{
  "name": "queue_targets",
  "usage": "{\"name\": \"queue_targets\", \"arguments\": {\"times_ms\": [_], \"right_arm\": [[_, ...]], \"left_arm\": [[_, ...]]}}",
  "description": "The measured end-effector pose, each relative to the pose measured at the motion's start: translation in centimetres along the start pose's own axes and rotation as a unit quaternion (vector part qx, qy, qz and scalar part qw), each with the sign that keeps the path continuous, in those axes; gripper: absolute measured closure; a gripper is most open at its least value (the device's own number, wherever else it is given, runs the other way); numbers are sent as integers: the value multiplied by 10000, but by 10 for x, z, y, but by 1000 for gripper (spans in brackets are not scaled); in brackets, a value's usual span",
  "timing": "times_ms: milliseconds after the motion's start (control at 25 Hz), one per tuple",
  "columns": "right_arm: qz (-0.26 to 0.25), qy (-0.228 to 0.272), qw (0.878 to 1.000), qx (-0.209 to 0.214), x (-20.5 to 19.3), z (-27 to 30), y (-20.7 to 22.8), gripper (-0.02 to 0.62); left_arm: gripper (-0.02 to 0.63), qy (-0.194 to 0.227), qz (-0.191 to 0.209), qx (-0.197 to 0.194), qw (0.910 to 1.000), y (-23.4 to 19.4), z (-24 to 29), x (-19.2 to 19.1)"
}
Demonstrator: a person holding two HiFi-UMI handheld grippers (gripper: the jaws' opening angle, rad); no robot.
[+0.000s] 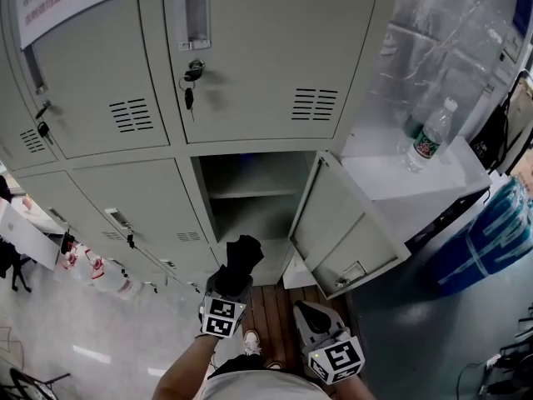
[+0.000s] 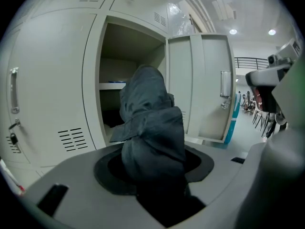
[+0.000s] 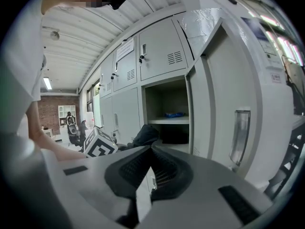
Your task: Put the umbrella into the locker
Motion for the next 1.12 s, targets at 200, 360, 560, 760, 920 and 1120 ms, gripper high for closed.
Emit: {"name": "queue_targets", "arguments": {"times_ms": [200,360,560,760,920,1120], "right_arm": [[4,-9,9998,-192,0,-1,8,578],[28,-60,9995,-313,-3,0,14,578],[35,-76,9991,-409,-2,3,19,578],[54,-106,9989,-457,-2,5,21,578],[25,-144,9988,-474,-2,4,24,578],[78,-188,9985,-516,-4,1,27,578]], "left_arm": [[359,-164,121,-23,9998,-6,29,-17],[359,-246,173,-104,9995,-8,50,-19],[357,-398,216,-197,9988,-11,76,-16],[357,-397,307,-233,9985,-19,99,-1],[356,-480,496,-278,9972,-23,120,8],[354,-624,334,-188,9973,-36,140,12]]}}
Point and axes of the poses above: the fingertips, and each gripper's own axes: z forward along the fingers, y to its right, x out of its top, the point moved 2 cm from there along -z, backward along the fingers, and after that the axes turned 1 degree about -x, right-handed, at the moved point
